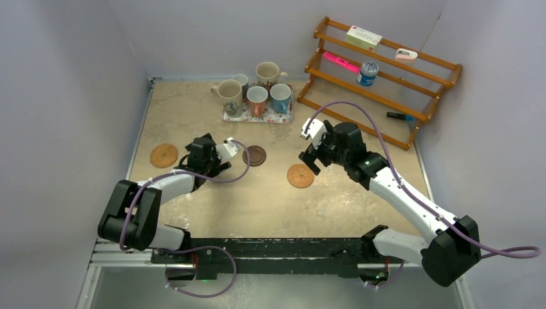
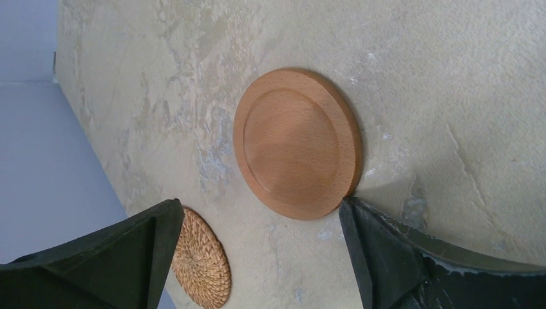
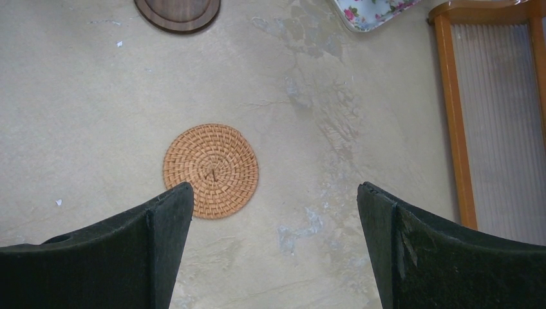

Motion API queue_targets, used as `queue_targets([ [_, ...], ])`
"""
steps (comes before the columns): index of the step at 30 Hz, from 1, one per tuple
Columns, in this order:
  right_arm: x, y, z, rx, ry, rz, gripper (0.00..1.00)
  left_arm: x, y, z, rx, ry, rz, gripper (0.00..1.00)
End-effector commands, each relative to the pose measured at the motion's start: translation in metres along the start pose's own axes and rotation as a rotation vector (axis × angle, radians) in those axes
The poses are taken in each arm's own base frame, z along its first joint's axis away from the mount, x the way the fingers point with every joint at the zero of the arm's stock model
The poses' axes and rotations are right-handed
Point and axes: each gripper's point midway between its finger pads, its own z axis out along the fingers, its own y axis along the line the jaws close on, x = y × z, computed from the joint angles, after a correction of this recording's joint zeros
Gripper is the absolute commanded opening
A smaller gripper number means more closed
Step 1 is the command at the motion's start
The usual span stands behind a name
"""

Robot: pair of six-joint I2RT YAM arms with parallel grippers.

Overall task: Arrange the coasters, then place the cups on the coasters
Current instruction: Move the coaster to the center of the board.

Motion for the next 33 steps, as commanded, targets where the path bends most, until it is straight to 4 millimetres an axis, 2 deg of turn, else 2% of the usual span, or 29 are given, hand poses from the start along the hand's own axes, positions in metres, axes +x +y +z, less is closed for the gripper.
queue_targets([
  [1,-0.006,-0.001,0.000,-0.004,-0.032,0.001,0.99,0.001,0.004,0.004,-0.030,0.011,0.009,1.00],
  [5,0.002,0.000,0.004,-0.009,-0.006,-0.008,0.99,-0.008,0.003,0.003,-0.002,-0.016,-0.004,1.00],
  [8,0.014,0.002,0.012,-0.018,0.037,-0.018,0.99,-0.023,0.000,-0.007,0.052,-0.077,-0.019,1.00],
  [11,0.030,0.002,0.023,-0.019,0.091,-0.024,0.99,-0.044,0.008,-0.029,0.080,-0.168,-0.041,1.00],
  [15,0.048,-0.001,0.036,-0.004,0.132,-0.041,0.99,-0.061,0.016,-0.061,0.098,-0.257,-0.064,1.00],
  [18,0.059,-0.002,0.046,0.005,0.157,-0.047,0.99,-0.062,0.021,-0.081,0.080,-0.288,-0.086,1.00],
  [23,0.073,-0.007,0.056,0.030,0.191,-0.067,0.99,-0.047,0.023,-0.099,0.012,-0.295,-0.153,1.00],
  [25,0.077,-0.018,0.053,0.083,0.210,-0.076,0.99,-0.042,0.019,-0.104,0.005,-0.302,-0.171,1.00],
  [28,0.089,-0.046,0.038,0.192,0.277,-0.073,0.99,-0.039,0.016,-0.108,0.012,-0.294,-0.193,1.00],
  [33,0.118,-0.111,-0.008,0.349,0.383,-0.001,0.99,-0.047,0.016,-0.116,0.027,-0.336,-0.242,1.00],
])
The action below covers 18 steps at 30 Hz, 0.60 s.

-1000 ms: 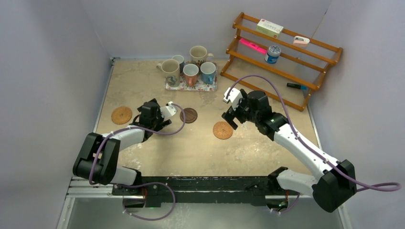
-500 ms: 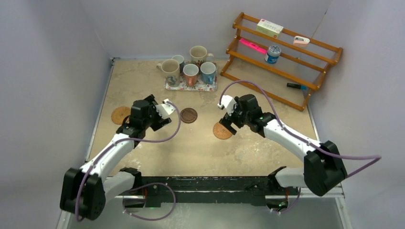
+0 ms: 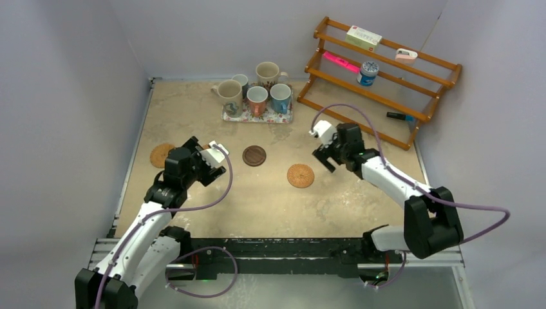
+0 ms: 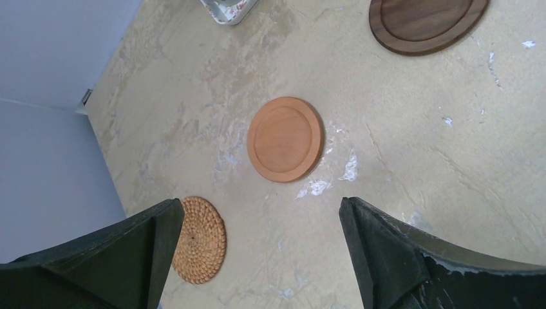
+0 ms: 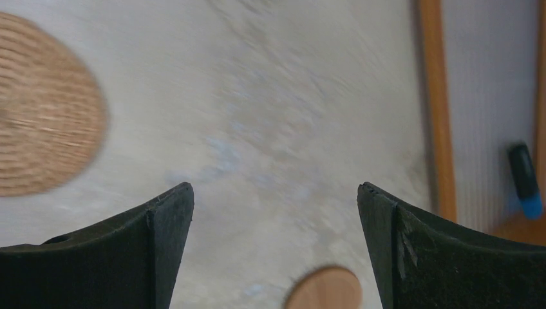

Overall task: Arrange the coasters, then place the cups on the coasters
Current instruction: Move the coaster to the center of the board.

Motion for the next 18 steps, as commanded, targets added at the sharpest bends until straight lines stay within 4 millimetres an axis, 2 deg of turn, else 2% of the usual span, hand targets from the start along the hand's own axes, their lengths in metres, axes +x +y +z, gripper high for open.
queue_targets([
  [1,0.033,-0.075,-0.030,0.196,0.097,0.048,0.99,-0.011,-0.004,-0.006,0.018,-0.050,-0.078,1.00],
  [5,0.073,-0.104,-0.053,0.229,0.157,0.061,0.99,-0.018,-0.003,-0.009,0.022,-0.077,-0.102,1.00],
  [8,0.104,-0.117,-0.070,0.257,0.202,0.066,0.99,-0.023,-0.001,-0.011,0.020,-0.092,-0.113,1.00],
  [14,0.149,-0.118,-0.087,0.251,0.277,0.096,0.99,-0.027,0.006,-0.014,0.003,-0.082,-0.129,1.00],
  [18,0.160,-0.118,-0.086,0.243,0.307,0.151,0.99,-0.017,0.014,-0.018,-0.056,-0.040,-0.133,1.00],
])
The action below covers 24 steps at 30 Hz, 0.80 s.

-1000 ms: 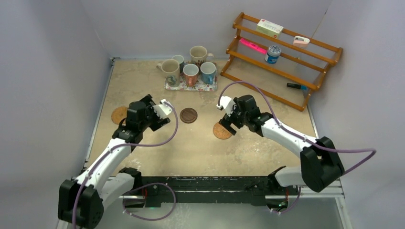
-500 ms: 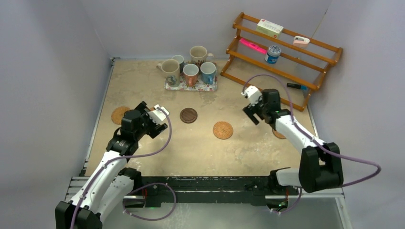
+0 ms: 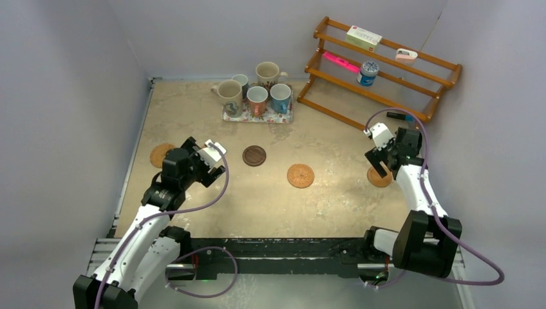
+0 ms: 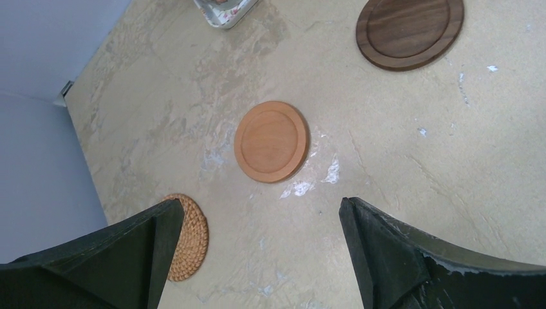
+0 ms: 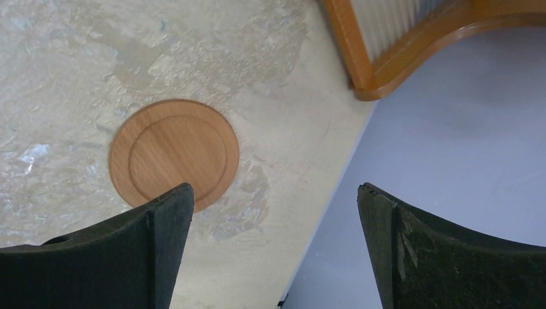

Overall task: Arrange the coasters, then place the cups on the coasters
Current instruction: Move the coaster to the center of the board.

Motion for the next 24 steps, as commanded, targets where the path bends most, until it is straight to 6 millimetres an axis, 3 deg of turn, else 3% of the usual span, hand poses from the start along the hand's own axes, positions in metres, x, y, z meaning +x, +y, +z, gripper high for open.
queue_targets([
  [1,0.009,0.008,0.004,-0.057,0.027,0.009,0.99,-0.007,0.018,-0.008,-0.088,-0.012,-0.027,1.00],
  [8,0.003,0.027,0.016,-0.161,0.011,0.067,0.99,0.016,0.010,-0.005,-0.097,0.037,-0.045,1.00],
  [24,0.032,0.053,0.049,-0.169,0.042,0.043,0.99,0.010,0.015,-0.010,-0.139,-0.008,-0.066,1.00],
])
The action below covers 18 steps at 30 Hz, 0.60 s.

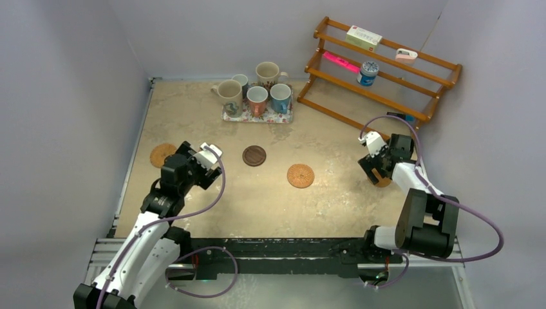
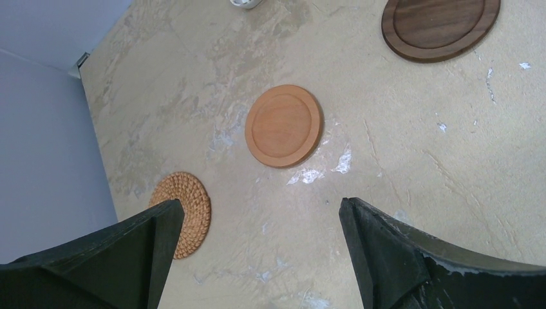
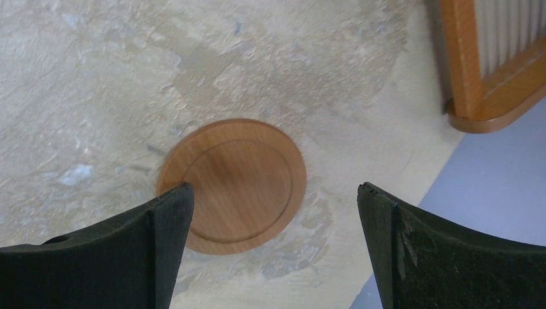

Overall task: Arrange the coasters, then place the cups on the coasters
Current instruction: Move the coaster to the center of the board.

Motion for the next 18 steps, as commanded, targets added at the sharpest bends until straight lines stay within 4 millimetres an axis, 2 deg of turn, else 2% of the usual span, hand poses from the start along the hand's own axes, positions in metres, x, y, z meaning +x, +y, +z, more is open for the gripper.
queue_targets([
  [1,0.005,0.003,0.012,0.003,-0.002,-0.003,0.99,-0.008,0.009,-0.002,-0.046,-0.039,-0.024,1.00],
  [5,0.007,0.015,0.020,-0.049,-0.013,-0.017,0.99,-0.007,0.008,-0.002,-0.042,-0.040,-0.024,1.00],
  [10,-0.006,0.047,0.034,-0.152,-0.026,-0.083,0.99,-0.005,0.009,-0.001,-0.052,-0.032,-0.024,1.00],
  [14,-0.029,0.074,0.045,-0.196,-0.039,-0.158,0.99,-0.006,0.010,-0.003,-0.057,-0.039,-0.022,1.00],
  [18,-0.065,0.091,0.047,-0.257,-0.083,-0.182,0.99,-0.007,0.008,-0.002,-0.046,-0.044,-0.019,1.00],
])
